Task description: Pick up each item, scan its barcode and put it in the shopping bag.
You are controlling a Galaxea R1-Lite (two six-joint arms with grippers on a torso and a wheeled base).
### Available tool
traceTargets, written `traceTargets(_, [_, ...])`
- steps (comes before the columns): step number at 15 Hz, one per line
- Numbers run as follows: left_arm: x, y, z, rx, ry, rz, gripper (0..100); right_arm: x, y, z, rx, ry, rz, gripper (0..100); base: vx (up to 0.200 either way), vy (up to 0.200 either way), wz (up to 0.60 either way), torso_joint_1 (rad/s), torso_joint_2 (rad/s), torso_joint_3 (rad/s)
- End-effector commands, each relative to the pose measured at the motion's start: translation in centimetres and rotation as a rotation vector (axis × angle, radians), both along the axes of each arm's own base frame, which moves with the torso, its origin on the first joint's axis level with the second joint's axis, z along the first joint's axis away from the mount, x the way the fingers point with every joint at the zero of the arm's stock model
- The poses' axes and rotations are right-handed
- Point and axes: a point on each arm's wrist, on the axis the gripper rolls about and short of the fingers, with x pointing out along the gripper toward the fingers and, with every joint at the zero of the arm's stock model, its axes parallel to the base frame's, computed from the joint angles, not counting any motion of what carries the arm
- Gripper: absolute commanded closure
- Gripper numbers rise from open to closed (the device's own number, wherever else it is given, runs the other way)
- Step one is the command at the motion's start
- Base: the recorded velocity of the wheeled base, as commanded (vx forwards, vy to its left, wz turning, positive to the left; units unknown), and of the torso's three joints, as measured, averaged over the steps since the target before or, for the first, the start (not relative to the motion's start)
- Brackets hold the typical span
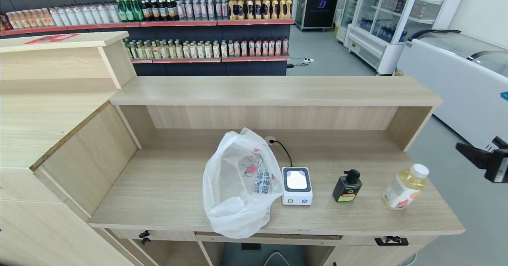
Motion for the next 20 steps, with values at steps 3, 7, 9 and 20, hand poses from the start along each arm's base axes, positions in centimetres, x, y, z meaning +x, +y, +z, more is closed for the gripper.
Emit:
traceTargets(3, [0.0, 0.0, 0.0, 0.000, 0.000, 0.000, 100, 8.4, -2.0, -6.6, -0.074, 0.139, 0.189, 0, 0.000, 0.000, 0.00, 0.000, 0.00, 0.000])
traceTargets(7, [0.0, 0.0, 0.0, 0.000, 0.000, 0.000, 100, 9.9, -2.0, -10.1, -0.163, 0.230, 0.384, 0, 0.000, 0.000, 0.00, 0.000, 0.00, 0.000])
traceTargets(9, [0.0, 0.0, 0.0, 0.000, 0.000, 0.000, 100, 10.3, -2.0, -11.5, -0.185, 0.265, 0.430, 0, 0.000, 0.000, 0.00, 0.000, 0.00, 0.000])
traceTargets(20, [0.0, 0.0, 0.0, 0.000, 0.000, 0.000, 100, 13.0, -1.3, -15.1, -0.166, 0.294, 0.623, 0, 0.000, 0.000, 0.00, 0.000, 0.00, 0.000])
